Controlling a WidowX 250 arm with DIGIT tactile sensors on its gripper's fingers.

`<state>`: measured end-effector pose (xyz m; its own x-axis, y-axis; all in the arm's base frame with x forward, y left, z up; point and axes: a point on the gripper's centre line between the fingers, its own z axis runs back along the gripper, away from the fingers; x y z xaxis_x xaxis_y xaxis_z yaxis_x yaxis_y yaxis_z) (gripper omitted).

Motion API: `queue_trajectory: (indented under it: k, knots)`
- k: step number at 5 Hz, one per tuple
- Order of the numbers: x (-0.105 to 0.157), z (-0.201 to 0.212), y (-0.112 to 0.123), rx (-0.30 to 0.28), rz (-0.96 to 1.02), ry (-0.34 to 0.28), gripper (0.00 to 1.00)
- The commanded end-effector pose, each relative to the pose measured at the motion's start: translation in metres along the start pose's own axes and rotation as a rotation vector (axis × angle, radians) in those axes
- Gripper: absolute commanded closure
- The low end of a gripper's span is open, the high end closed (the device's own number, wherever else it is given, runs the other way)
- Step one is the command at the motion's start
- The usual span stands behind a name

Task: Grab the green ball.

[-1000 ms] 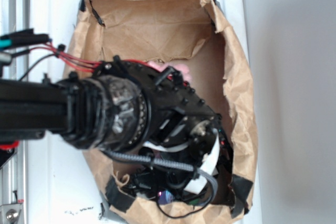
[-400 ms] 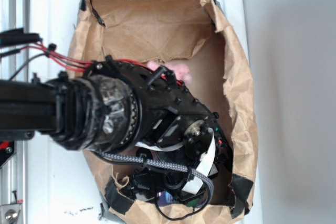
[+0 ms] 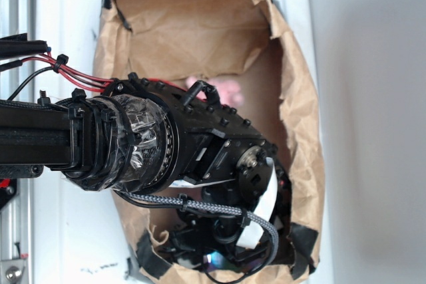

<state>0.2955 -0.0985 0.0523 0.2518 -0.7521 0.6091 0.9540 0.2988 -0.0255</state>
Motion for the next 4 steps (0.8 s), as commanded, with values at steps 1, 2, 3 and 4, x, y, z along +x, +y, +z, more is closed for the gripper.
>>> queue_trajectory:
  k: [1, 2, 3, 4]
  knots:
    - [0.0163, 0.0069, 0.0057, 0.073, -0.059, -0.020, 0.42]
    - [0.0143, 0.0085, 0.0068, 0.079, -0.036, -0.024, 1.00]
    - [0.0132, 0.0064, 0.0069, 0.099, -0.069, 0.010, 1.00]
    - [0.0134, 0.0072, 0.0096, 0.127, -0.092, 0.052, 1.00]
